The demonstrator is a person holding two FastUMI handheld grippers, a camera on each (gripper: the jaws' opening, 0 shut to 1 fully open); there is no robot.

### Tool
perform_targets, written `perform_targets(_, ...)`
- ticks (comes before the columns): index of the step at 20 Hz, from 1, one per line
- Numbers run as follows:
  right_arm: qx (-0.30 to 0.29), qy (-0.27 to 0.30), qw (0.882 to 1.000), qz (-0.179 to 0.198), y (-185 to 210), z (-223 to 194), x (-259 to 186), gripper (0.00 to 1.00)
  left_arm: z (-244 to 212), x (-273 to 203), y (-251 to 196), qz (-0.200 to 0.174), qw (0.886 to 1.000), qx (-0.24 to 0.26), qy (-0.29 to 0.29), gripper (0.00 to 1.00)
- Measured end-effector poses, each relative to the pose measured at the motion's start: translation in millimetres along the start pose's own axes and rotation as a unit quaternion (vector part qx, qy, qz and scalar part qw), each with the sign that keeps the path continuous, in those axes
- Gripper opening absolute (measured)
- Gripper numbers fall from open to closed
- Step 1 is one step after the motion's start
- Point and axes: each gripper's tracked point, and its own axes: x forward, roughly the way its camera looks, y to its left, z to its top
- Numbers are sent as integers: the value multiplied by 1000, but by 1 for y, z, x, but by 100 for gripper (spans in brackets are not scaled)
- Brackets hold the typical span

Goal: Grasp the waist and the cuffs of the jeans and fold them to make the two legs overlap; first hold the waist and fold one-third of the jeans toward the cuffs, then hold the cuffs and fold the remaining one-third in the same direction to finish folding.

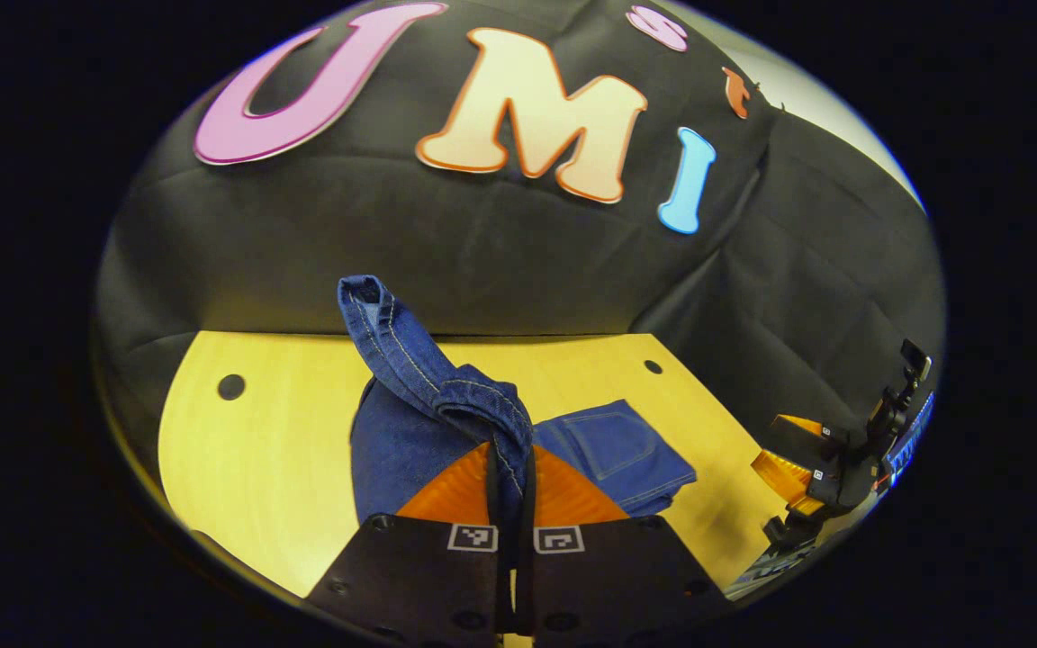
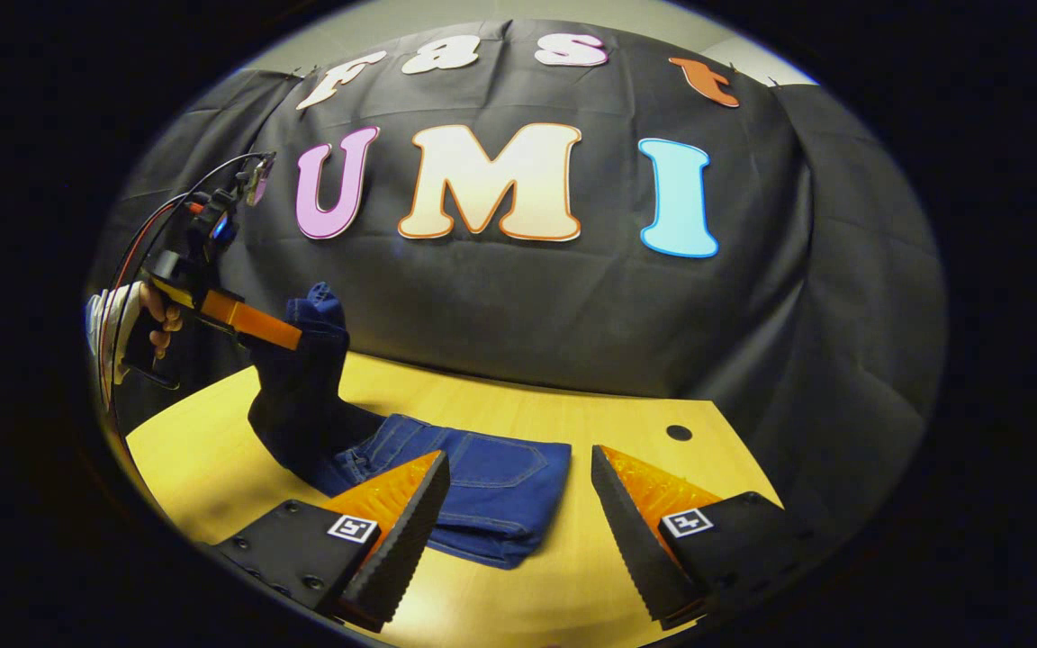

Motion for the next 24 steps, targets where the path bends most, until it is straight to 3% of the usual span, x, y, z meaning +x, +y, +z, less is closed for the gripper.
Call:
perform_targets(8,-2,22,999,-36,-74,-32,-33,98,-20,96,-88,-16,1000,16,7,0)
perform_targets(12,5,28,999,-46,-97,-45,-40,99,-57,142,-108,-4,999,29,28,1)
perform_targets(17,7,27,999,-20,-106,-52,-36,98,-112,172,-106,36,996,55,56,2)
perform_targets(19,8,30,999,-9,-107,-52,-30,98,-118,174,-112,40,996,61,46,8)
perform_targets(22,19,5,1000,-8,-99,-28,-27,98,-93,132,-123,55,994,88,-14,100)
perform_targets(23,20,-6,1000,-8,-92,-18,-28,98,-73,111,-128,60,992,96,-48,92)
perform_targets(24,22,-21,1000,-4,-83,-5,-30,98,-52,87,-132,65,989,101,-90,94)
